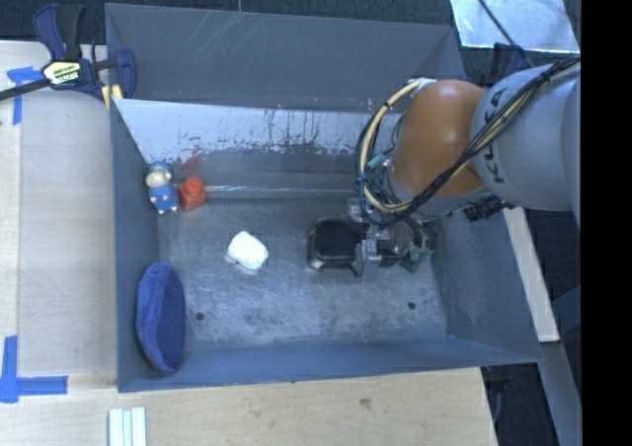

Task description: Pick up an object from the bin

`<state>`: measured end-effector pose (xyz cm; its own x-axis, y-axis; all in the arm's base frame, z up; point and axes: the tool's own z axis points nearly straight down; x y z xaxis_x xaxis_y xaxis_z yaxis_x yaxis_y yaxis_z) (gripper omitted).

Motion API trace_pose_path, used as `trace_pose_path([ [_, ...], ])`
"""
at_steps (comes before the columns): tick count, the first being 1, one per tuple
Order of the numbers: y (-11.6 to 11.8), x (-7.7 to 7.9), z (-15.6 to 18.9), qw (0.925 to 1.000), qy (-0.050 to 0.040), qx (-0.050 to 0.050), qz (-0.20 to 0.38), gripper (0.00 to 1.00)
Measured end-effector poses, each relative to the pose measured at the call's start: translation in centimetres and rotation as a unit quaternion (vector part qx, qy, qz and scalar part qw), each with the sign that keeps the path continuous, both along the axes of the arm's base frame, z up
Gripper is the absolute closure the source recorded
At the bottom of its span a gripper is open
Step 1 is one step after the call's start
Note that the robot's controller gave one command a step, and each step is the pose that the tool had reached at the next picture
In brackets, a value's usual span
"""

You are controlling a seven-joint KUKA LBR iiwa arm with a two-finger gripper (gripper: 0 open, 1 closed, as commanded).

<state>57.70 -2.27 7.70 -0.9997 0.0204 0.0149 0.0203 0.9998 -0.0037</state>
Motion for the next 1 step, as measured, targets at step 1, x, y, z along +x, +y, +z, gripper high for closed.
trace_pose_path([
  [1, 2.79, -2.03, 10.9, 0.9999, -0.0133, 0.002, -0.003, 1.0],
])
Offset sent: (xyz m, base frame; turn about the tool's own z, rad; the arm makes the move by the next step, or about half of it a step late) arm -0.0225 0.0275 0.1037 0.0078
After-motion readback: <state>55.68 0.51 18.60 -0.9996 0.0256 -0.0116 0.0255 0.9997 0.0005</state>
